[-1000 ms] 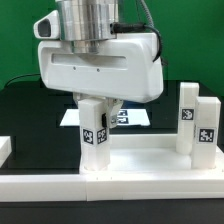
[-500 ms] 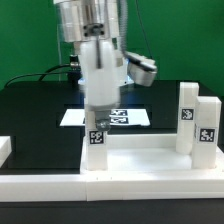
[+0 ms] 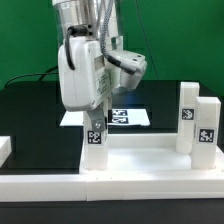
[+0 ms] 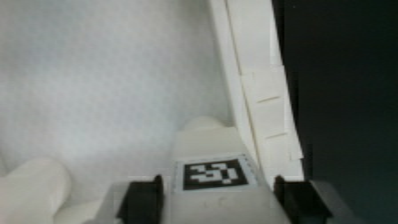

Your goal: Assemble desk

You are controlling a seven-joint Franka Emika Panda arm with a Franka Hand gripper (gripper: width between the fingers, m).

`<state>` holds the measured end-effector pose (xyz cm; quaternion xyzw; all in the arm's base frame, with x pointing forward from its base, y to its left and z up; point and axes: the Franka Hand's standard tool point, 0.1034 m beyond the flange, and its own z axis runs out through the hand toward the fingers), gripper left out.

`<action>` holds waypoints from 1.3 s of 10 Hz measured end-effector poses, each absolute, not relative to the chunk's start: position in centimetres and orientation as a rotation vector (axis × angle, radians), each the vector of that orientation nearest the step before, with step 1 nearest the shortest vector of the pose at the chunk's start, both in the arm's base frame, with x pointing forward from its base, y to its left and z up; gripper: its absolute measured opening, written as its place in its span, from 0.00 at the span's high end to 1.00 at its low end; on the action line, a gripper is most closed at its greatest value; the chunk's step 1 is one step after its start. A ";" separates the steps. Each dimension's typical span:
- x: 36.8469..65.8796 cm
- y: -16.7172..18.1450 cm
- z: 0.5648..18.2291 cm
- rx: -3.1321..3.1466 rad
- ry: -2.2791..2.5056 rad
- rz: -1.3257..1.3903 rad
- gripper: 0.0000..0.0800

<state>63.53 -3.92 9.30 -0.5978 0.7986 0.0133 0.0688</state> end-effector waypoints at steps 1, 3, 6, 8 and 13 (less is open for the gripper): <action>63.5 -3.9 9.3 -1.780 2.419 0.042 0.63; 63.5 -3.8 9.3 -1.702 2.480 0.044 0.63; 63.7 -3.6 9.6 -1.719 2.463 0.041 0.48; 64.6 -2.1 13.5 -1.721 2.396 0.022 0.23; 65.5 -0.5 17.1 -1.723 2.334 0.005 0.19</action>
Offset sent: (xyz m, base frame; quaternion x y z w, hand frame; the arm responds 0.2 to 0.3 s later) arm 0.0000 0.0000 0.0000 0.0000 0.0000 0.0650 0.9979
